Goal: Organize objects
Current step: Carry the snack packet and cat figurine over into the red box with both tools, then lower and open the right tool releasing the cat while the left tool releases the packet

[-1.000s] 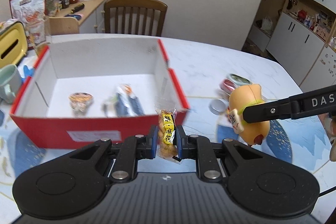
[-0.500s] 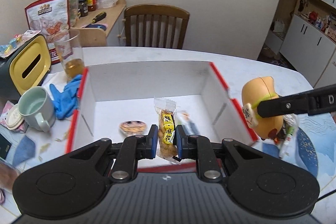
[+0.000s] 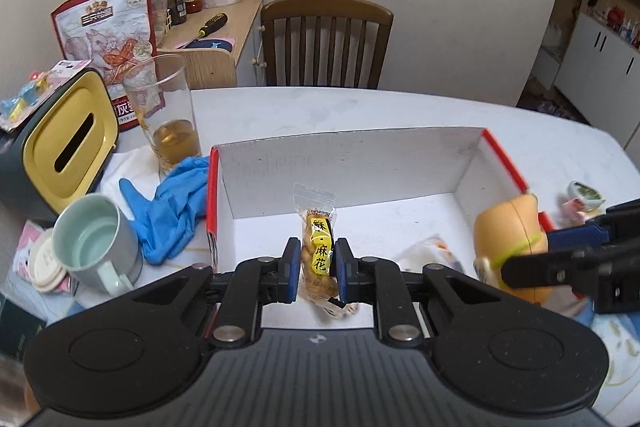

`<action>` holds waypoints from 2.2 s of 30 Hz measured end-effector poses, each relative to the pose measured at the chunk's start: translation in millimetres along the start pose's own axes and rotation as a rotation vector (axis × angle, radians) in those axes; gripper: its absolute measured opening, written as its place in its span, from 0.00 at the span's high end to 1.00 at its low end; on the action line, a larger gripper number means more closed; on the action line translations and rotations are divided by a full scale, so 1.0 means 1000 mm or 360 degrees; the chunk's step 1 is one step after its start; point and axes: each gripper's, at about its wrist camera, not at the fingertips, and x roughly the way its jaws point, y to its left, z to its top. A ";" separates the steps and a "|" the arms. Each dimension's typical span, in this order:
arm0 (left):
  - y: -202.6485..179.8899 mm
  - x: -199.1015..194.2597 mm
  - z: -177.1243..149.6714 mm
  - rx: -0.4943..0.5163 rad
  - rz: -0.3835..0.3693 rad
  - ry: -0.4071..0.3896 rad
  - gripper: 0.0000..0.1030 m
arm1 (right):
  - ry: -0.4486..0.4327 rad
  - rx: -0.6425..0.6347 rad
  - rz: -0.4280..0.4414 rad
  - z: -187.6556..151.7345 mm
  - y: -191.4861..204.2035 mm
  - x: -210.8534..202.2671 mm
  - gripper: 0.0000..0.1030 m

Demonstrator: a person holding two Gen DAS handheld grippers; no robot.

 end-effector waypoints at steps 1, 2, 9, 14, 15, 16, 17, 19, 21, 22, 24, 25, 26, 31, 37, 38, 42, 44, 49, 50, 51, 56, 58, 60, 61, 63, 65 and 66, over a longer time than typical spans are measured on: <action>0.001 0.005 0.002 0.0009 0.0006 0.0002 0.83 | 0.0010 0.0001 -0.0002 0.000 0.002 0.004 0.63; 0.001 0.010 0.004 0.0016 0.0008 0.0010 0.83 | 0.0022 -0.0001 -0.0001 0.001 0.004 0.009 0.63; -0.002 0.049 0.013 0.0080 0.0010 0.0084 0.83 | 0.0096 -0.0064 -0.0054 0.001 0.020 0.039 0.64; -0.006 0.074 0.017 0.0128 0.0001 0.0151 0.83 | 0.0150 -0.0105 -0.0061 0.000 0.028 0.057 0.64; -0.007 0.078 0.018 0.0133 0.0001 0.0169 0.83 | 0.0163 -0.0113 -0.0067 0.000 0.029 0.061 0.64; -0.008 0.083 0.019 0.0135 0.0003 0.0184 0.83 | 0.0179 -0.0120 -0.0075 0.000 0.030 0.064 0.64; -0.008 0.087 0.020 0.0141 0.0007 0.0204 0.83 | 0.0195 -0.0123 -0.0084 0.000 0.031 0.067 0.64; -0.010 0.095 0.022 0.0159 0.0014 0.0232 0.83 | 0.0220 -0.0122 -0.0107 -0.002 0.031 0.074 0.63; -0.011 0.102 0.025 0.0158 0.0011 0.0260 0.83 | 0.0239 -0.0130 -0.0123 -0.003 0.032 0.080 0.63; -0.011 0.106 0.026 0.0150 0.0005 0.0283 0.83 | 0.0249 -0.0136 -0.0131 -0.003 0.032 0.082 0.63; -0.012 0.113 0.029 0.0149 0.0000 0.0323 0.83 | 0.0264 -0.0148 -0.0142 -0.004 0.032 0.086 0.63; -0.013 0.116 0.028 0.0159 -0.0001 0.0343 0.83 | 0.0271 -0.0155 -0.0146 -0.004 0.032 0.088 0.63; -0.014 0.120 0.028 0.0171 -0.0001 0.0360 0.83 | 0.0277 -0.0162 -0.0150 -0.005 0.033 0.089 0.63; -0.019 0.133 0.026 0.0213 -0.0028 0.0443 0.83 | 0.0338 -0.0172 -0.0156 -0.009 0.034 0.098 0.63; -0.021 0.142 0.023 0.0232 -0.0030 0.0491 0.83 | 0.0354 -0.0186 -0.0170 -0.014 0.035 0.106 0.62; -0.020 0.143 0.024 0.0227 -0.0032 0.0497 0.83 | 0.0359 -0.0185 -0.0172 -0.015 0.035 0.107 0.61; -0.018 0.144 0.025 0.0210 -0.0043 0.0501 0.83 | 0.0371 -0.0182 -0.0181 -0.017 0.035 0.110 0.60; -0.017 0.144 0.025 0.0200 -0.0041 0.0499 0.83 | 0.0370 -0.0183 -0.0190 -0.018 0.035 0.111 0.60; -0.018 0.142 0.023 0.0238 -0.0012 0.0478 0.83 | 0.0360 -0.0166 -0.0195 -0.019 0.033 0.109 0.56; -0.019 0.141 0.023 0.0243 -0.0008 0.0474 0.83 | 0.0358 -0.0161 -0.0191 -0.019 0.032 0.108 0.54; -0.018 0.140 0.022 0.0244 -0.0008 0.0471 0.83 | 0.0355 -0.0155 -0.0190 -0.020 0.032 0.107 0.54; -0.012 0.136 0.024 0.0168 -0.0023 0.0474 0.83 | 0.0343 -0.0127 -0.0166 -0.023 0.028 0.097 0.54; -0.009 0.134 0.024 0.0131 -0.0045 0.0477 0.83 | 0.0329 -0.0116 -0.0150 -0.024 0.027 0.092 0.53; -0.007 0.132 0.023 0.0110 -0.0052 0.0488 0.82 | 0.0313 -0.0102 -0.0127 -0.025 0.026 0.086 0.53; -0.007 0.131 0.023 0.0108 -0.0052 0.0491 0.82 | 0.0303 -0.0096 -0.0116 -0.026 0.026 0.082 0.53; -0.007 0.126 0.022 0.0106 -0.0054 0.0478 0.82 | 0.0273 -0.0094 -0.0089 -0.026 0.023 0.073 0.50; -0.006 0.120 0.023 0.0090 -0.0069 0.0460 0.82 | 0.0243 -0.0091 -0.0077 -0.022 0.021 0.066 0.48; -0.006 0.117 0.024 0.0076 -0.0078 0.0452 0.82 | 0.0227 -0.0089 -0.0069 -0.023 0.020 0.062 0.47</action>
